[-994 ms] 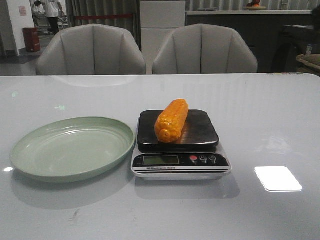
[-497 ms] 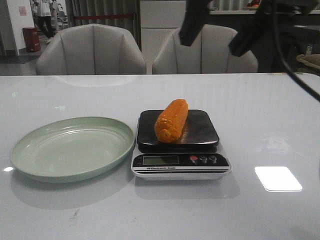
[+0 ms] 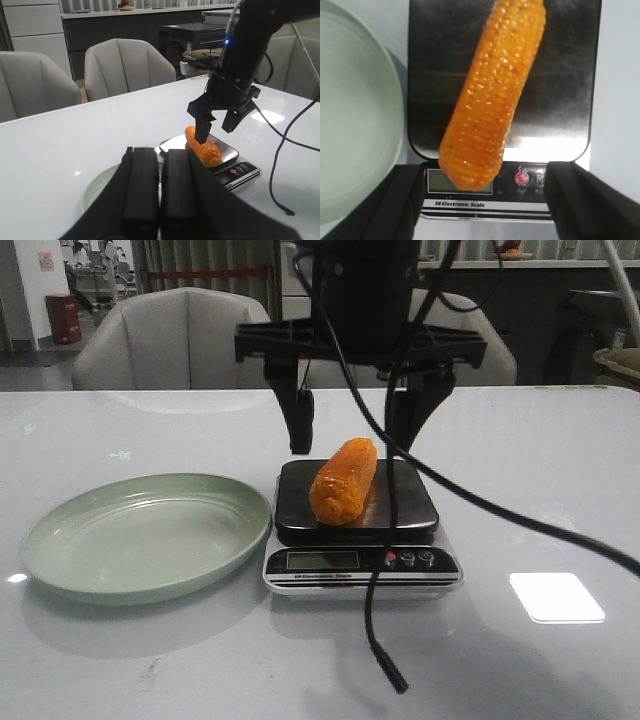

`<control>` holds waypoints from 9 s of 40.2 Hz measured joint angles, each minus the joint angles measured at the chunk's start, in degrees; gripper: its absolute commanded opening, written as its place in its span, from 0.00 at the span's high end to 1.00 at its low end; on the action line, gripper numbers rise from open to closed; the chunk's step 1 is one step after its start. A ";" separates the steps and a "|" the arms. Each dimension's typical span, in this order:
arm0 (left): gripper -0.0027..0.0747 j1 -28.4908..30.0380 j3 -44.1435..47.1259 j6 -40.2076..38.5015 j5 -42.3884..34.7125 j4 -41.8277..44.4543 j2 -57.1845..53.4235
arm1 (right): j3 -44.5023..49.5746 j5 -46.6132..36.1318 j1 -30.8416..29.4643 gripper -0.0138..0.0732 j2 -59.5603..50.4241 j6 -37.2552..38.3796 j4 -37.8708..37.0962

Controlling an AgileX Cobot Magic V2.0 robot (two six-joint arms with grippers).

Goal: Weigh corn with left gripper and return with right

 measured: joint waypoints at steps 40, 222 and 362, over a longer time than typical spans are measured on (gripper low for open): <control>0.82 0.00 0.00 0.00 0.00 0.00 0.00 | -7.11 -5.04 3.80 0.67 7.04 3.69 2.01; 0.82 3.51 6.07 0.00 -1.52 0.53 0.00 | 78.48 -40.65 -13.47 0.61 -104.51 -52.62 17.76; 0.82 35.44 23.16 0.00 -31.22 -1.51 0.00 | 95.51 -57.47 -33.35 0.61 -112.22 -41.47 5.90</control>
